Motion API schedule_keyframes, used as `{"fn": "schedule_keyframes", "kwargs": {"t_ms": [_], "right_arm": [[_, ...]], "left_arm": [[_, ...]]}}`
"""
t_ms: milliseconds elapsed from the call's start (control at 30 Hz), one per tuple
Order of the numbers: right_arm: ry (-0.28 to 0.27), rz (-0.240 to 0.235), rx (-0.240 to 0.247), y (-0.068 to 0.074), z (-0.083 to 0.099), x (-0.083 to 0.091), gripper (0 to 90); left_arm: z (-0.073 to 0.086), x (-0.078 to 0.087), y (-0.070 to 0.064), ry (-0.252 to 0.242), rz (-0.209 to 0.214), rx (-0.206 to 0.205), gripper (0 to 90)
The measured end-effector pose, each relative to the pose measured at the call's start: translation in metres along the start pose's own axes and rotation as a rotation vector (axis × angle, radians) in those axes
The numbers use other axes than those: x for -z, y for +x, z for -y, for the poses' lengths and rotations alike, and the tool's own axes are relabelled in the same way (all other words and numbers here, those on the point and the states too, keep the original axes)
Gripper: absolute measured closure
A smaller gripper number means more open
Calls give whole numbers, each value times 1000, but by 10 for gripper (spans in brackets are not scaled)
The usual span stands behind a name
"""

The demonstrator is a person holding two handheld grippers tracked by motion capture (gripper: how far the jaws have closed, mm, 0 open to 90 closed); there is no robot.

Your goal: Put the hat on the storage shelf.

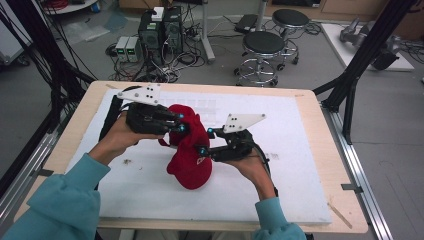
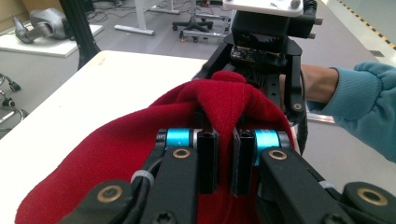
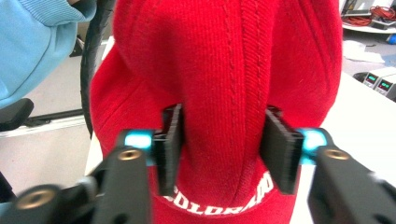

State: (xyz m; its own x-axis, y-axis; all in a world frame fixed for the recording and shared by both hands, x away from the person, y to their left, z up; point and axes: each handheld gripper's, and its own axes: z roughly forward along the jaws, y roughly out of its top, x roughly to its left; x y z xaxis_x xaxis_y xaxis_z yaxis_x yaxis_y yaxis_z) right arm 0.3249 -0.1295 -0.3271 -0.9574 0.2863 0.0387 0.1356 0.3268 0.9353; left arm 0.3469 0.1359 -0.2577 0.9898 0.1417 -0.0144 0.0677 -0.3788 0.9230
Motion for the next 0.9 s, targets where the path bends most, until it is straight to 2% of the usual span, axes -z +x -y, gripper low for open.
{"fn": "schedule_keyframes", "kwargs": {"t_ms": [33, 67, 167, 300, 467, 567, 600, 633, 667, 700, 733, 767, 800, 867, 900], "right_arm": [[1, -4, -3, 1, 0, 0, 657], [1, -4, -3, 1, 0, 0, 657], [5, -11, -26, 0, -1, 0, 774], [21, -12, -46, 1, -1, 0, 817], [27, -6, -44, 2, -1, 0, 844], [24, 3, -40, 2, -2, 1, 853], [22, 7, -36, 2, -2, 2, 857], [17, 18, -36, 2, -2, 3, 859], [17, 18, -36, 2, -2, 3, 859], [18, 29, -39, 2, -2, 5, 860], [18, 29, -39, 2, -2, 5, 860], [17, 35, -41, 1, -2, 6, 860], [18, 44, -42, 1, -2, 7, 859], [16, 49, -37, 0, -2, 8, 859], [16, 49, -37, 0, -2, 8, 859]], "left_arm": [[0, 0, 0, 0, 0, 1, 840], [0, 0, 0, -1, 0, 1, 840], [1, 1, 0, 0, 1, 2, 840], [2, 1, 0, 1, 1, 4, 838], [3, 2, 1, 2, -1, 11, 830], [3, 3, 1, -11, -8, 23, 741], [3, 4, 2, -12, -13, 30, 741], [4, 5, 3, -13, -27, 38, 615], [4, 5, 3, -13, -39, 50, 615], [5, 7, 4, -19, -64, 68, 490], [5, 7, 4, -19, -64, 68, 434], [6, 8, 5, -33, -61, 81, 434], [8, 9, 5, -52, -80, 99, 319], [10, 12, 7, -63, -98, 109, 204], [10, 12, 7, -63, -98, 109, 176]]}}
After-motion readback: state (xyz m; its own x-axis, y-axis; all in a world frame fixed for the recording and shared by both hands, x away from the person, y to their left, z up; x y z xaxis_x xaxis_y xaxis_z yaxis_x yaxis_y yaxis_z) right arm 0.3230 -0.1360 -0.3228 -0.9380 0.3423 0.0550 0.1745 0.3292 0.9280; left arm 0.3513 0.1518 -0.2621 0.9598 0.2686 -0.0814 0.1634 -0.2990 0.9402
